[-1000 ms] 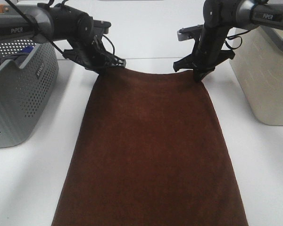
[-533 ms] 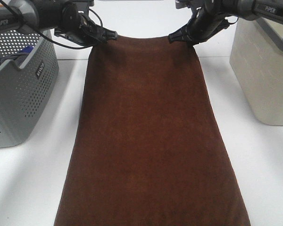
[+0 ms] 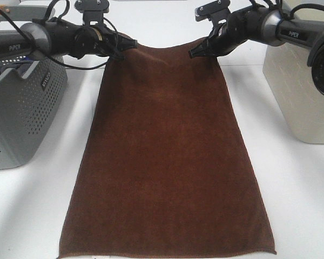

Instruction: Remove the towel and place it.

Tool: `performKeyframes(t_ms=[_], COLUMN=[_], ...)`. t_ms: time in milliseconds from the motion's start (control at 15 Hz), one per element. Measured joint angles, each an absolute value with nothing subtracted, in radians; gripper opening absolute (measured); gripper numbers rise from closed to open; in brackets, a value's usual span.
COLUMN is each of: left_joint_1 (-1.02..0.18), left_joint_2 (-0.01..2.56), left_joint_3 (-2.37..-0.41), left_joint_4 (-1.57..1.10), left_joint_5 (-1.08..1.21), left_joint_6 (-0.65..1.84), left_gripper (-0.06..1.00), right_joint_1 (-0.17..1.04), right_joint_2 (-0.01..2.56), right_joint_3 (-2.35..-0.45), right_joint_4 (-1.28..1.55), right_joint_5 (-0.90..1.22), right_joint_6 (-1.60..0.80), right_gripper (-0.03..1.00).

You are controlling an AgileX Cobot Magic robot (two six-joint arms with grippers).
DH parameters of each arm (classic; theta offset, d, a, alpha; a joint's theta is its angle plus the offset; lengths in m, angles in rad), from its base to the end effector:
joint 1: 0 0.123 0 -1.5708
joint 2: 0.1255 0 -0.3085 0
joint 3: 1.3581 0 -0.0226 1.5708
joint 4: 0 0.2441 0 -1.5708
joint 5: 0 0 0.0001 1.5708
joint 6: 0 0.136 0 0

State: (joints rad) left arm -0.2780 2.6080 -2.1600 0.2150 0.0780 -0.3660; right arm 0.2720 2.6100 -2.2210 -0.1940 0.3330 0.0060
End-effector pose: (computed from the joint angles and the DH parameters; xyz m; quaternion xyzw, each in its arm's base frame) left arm 0.6186 -0.1742 0.1228 0.0488 0.8421 -0.1076 0.5261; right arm 0.6119 0.1618 0.1140 -0.1846 0.8715 -0.0067 0.4543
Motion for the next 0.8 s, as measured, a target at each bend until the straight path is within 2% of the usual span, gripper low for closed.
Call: performKeyframes(t_ms=[133,267,333,467,533,800], left_joint_1=[-0.278,-0.278,-0.278,-0.278,-0.278,-0.292], left_joint_2=[2.614,2.614,2.614,2.614,2.614,2.543], left_joint_3=[-2.160,-2.160,-2.160,-2.160,-2.160,-2.160], left_joint_4=[0.218,0.222,0.223,0.223,0.223,0.218], left_joint_5=[0.067,0.030,0.027,0.027,0.031,0.132], left_joint_6=[-0.366,-0.366,-0.366,-0.366,-0.366,-0.366], left_gripper=[0.11,0.32,0.44,0.66,0.70,0.73], right_joint_1=[0.263,0.256,0.256,0.256,0.256,0.256], right_joint_2=[2.626,2.632,2.632,2.632,2.630,2.555], right_joint_3=[-2.221,-2.221,-2.221,-2.221,-2.221,-2.221], right_joint_4=[-0.197,-0.199,-0.199,-0.187,-0.170,-0.066], right_joint_5=[0.313,0.311,0.307,0.320,0.345,0.480], right_joint_6=[0.011,0.031,0.035,0.037,0.038,0.038], right_gripper=[0.29,0.52,0.60,0.67,0.68,0.69])
